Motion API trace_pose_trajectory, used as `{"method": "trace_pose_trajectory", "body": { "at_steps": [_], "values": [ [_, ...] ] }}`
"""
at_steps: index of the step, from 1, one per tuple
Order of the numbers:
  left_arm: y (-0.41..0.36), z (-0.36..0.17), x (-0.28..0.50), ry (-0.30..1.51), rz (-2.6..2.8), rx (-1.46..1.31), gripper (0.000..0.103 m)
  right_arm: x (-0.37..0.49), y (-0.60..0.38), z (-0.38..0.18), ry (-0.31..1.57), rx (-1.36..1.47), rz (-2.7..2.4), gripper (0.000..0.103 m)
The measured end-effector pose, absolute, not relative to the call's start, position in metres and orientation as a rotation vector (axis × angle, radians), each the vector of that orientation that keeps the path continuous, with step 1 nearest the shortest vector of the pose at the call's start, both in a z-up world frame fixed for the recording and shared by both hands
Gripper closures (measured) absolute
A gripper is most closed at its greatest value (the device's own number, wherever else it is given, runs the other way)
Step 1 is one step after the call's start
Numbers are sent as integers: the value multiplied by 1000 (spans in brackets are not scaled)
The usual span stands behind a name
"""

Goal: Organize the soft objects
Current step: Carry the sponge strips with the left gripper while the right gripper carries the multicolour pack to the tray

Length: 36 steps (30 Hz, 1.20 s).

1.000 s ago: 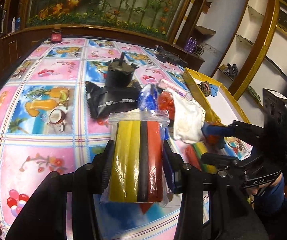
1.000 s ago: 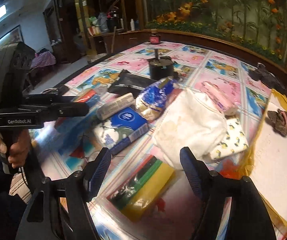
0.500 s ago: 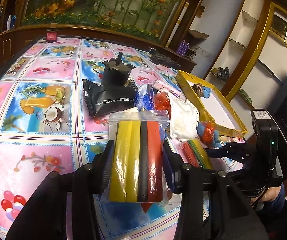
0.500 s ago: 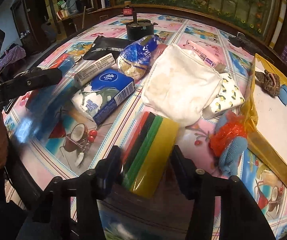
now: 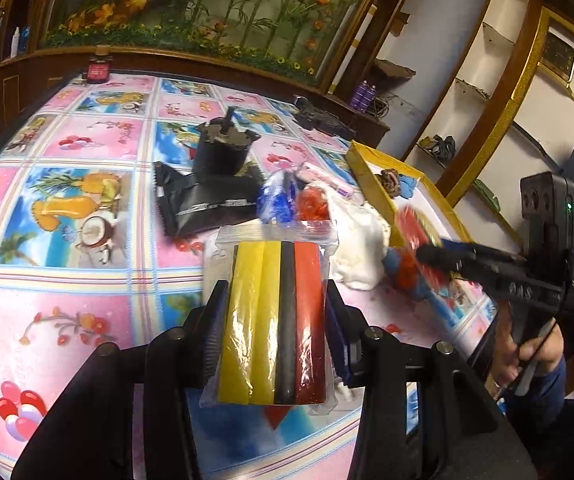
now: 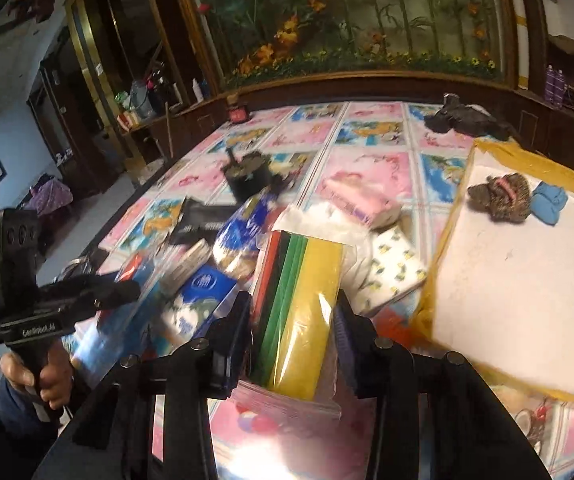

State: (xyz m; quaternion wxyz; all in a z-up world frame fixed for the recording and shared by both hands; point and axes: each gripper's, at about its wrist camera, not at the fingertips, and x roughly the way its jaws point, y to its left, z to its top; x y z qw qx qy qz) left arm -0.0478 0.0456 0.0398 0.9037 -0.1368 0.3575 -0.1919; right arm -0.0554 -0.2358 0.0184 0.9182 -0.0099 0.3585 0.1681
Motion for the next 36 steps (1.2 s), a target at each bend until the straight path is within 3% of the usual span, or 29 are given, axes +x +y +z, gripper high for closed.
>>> {"method": "trace_pose_trajectory", "body": {
  "at_steps": [15, 26, 36],
  "values": [
    [-109, 119, 8, 689, -641, -147, 60, 23, -384, 88, 420, 256, -27, 64],
    [-237, 107, 82, 789, -769, -90, 61, 18, -479, 62, 483, 459, -97, 64],
    [-271, 58, 121, 952, -757, -129, 61, 48, -502, 89, 600, 500, -133, 64]
  ]
}}
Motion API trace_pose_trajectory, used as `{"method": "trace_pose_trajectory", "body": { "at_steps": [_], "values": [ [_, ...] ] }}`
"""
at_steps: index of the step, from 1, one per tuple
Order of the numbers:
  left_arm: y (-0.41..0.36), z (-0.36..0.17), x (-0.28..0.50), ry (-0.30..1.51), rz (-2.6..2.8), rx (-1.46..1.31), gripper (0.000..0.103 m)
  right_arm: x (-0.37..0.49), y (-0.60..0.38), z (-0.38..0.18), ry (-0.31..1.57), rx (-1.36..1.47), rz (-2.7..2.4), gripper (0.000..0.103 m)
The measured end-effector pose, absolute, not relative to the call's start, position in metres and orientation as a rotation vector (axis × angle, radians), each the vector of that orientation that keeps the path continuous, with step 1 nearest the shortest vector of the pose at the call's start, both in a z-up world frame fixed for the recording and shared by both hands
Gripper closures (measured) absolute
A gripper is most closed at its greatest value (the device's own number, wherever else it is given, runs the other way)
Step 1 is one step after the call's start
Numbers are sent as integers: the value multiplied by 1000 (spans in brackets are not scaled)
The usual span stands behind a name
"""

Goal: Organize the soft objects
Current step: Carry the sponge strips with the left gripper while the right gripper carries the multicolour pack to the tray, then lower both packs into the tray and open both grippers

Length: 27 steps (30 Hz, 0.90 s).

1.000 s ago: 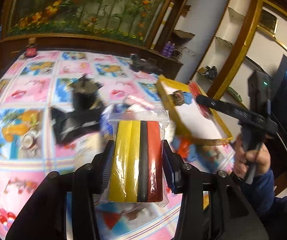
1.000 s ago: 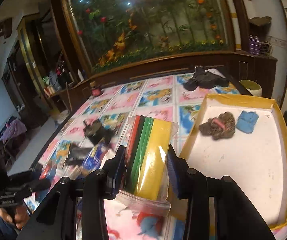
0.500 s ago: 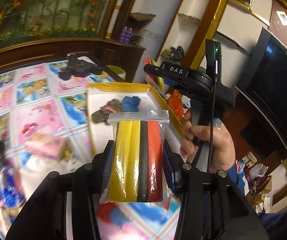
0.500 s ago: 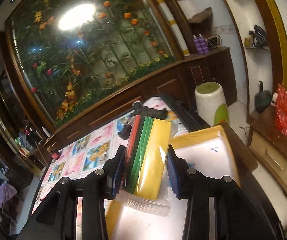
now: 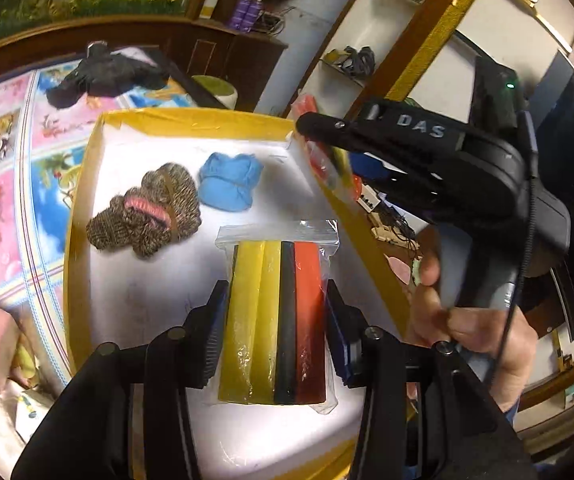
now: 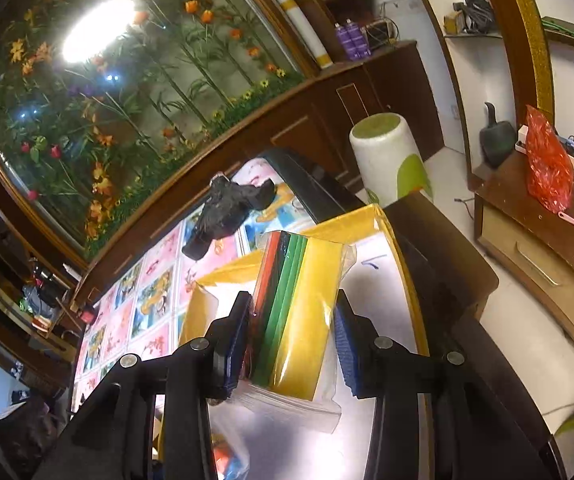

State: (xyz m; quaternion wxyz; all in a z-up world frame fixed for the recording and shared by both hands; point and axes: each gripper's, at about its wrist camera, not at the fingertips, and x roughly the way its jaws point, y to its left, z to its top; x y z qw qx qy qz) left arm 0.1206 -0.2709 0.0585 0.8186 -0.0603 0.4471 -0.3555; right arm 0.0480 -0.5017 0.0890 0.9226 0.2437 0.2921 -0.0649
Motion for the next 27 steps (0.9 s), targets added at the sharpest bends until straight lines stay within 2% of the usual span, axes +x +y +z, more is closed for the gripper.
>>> {"method": "trace_pose_trajectory", "body": {
  "at_steps": [18, 27],
  "values": [
    [-277, 45, 123, 988, -746, -150, 61, 117, -467, 92, 738, 390, -230, 64],
    [-277, 39, 128, 1011, -725, -176, 58, 120, -467, 85, 738, 398, -235, 59]
  ]
}}
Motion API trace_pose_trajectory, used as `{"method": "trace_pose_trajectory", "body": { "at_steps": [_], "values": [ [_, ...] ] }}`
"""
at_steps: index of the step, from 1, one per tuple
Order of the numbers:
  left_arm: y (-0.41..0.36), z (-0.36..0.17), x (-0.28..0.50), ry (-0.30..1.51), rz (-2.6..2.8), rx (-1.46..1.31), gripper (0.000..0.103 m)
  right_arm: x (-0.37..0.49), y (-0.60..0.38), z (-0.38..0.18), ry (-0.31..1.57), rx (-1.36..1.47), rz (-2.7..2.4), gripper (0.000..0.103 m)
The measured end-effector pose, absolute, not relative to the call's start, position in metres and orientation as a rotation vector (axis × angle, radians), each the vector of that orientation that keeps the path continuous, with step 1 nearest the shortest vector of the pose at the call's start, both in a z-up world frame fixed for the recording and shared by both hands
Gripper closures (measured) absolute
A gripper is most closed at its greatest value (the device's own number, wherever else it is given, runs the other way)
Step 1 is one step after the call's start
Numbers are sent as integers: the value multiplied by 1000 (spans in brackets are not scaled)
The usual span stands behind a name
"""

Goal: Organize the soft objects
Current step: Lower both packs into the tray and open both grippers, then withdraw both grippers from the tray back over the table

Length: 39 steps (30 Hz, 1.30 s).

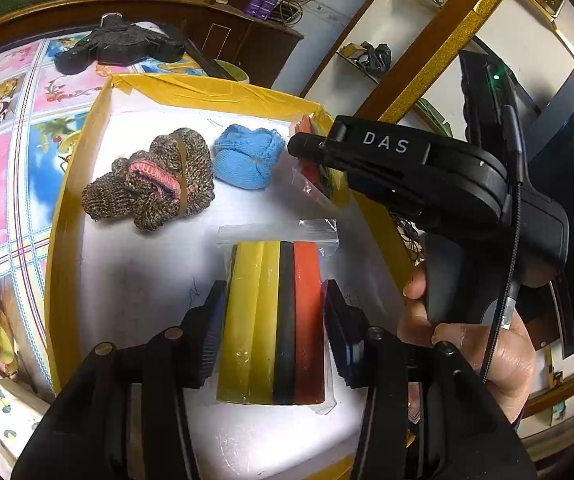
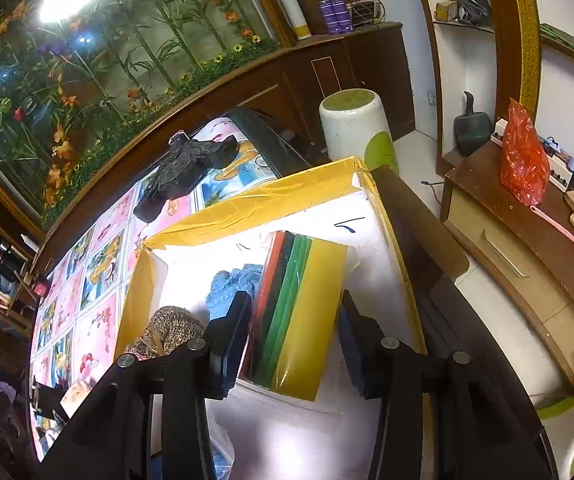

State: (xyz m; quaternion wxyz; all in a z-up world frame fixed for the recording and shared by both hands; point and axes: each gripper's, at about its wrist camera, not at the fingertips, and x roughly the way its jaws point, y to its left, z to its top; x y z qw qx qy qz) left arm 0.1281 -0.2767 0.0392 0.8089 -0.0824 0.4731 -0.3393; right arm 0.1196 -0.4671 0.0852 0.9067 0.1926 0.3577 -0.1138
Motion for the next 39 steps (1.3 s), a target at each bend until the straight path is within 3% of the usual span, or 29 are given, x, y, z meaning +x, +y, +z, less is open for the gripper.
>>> {"method": "trace_pose_trajectory", "body": {
  "at_steps": [3, 5, 9, 23, 34, 37, 39],
  "values": [
    [-278, 37, 129, 1025, -727, -173, 57, 115, -470, 81, 734, 396, -228, 58],
    [-280, 37, 129, 1031, -728, -167, 50, 114, -471, 81, 729, 399, -228, 57],
    [-281, 40, 127, 1012, -727, -161, 50, 109, -473, 80, 716, 398, -233, 50],
    [-255, 78, 94, 905, -707, -153, 50, 85, -454, 84, 638, 353, -204, 50],
    [-128, 84, -7, 803, -605, -133, 49, 53, -412, 83, 576, 281, -68, 49],
    [-73, 72, -25, 828, -540, -175, 33, 21, -388, 84, 565, 266, 13, 44],
    [-43, 59, -33, 858, -452, -186, 33, -6, -370, 81, 548, 241, 65, 36]
  ]
}}
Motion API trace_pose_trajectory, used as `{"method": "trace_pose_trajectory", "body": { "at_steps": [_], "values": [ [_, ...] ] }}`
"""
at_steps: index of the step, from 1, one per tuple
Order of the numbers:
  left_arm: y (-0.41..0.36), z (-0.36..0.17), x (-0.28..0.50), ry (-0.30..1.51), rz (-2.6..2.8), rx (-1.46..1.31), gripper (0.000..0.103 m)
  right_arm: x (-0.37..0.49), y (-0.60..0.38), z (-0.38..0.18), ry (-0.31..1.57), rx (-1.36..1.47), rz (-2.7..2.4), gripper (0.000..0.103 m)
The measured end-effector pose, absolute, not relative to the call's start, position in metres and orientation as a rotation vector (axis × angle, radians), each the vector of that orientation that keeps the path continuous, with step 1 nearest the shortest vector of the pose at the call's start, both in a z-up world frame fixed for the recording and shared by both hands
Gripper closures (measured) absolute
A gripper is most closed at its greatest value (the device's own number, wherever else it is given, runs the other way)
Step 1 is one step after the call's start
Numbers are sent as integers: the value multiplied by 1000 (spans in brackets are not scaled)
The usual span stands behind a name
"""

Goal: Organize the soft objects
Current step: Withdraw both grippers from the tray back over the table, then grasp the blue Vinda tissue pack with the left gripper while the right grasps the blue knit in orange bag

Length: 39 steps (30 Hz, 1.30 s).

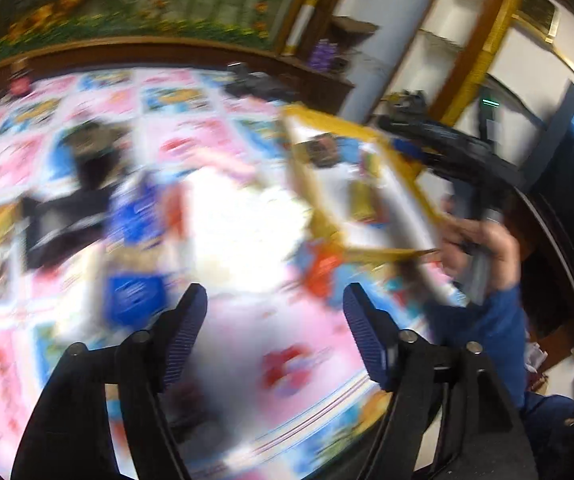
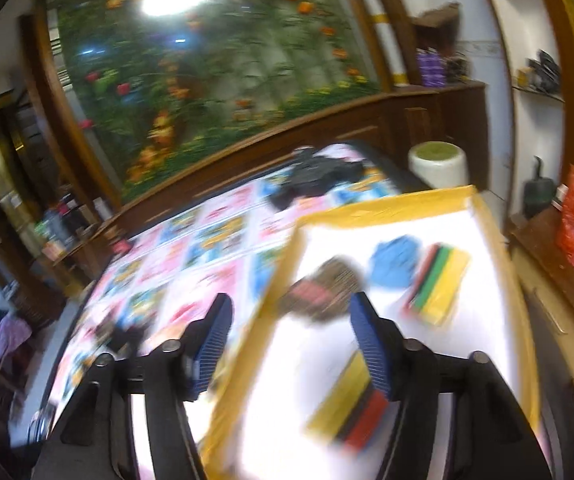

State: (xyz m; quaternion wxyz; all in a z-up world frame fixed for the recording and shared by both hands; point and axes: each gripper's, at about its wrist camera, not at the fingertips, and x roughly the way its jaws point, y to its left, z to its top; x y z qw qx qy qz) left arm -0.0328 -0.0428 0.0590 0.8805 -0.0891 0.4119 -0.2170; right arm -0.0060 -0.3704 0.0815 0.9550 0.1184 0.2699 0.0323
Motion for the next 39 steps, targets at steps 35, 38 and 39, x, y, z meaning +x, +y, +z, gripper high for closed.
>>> {"method": "trace_pose_trajectory", "body": {
  "at_steps": [35, 38, 39],
  "values": [
    [-17, 10, -12, 874, -393, -214, 53, -22, -267, -3, 913, -23, 226, 46],
    [-15, 11, -13, 864, -414, -233, 53, -20, -255, -8, 912, -46, 253, 74],
    [-14, 12, -13, 858, -418, -243, 53, -21, -252, -9, 909, -50, 268, 74]
  ]
}}
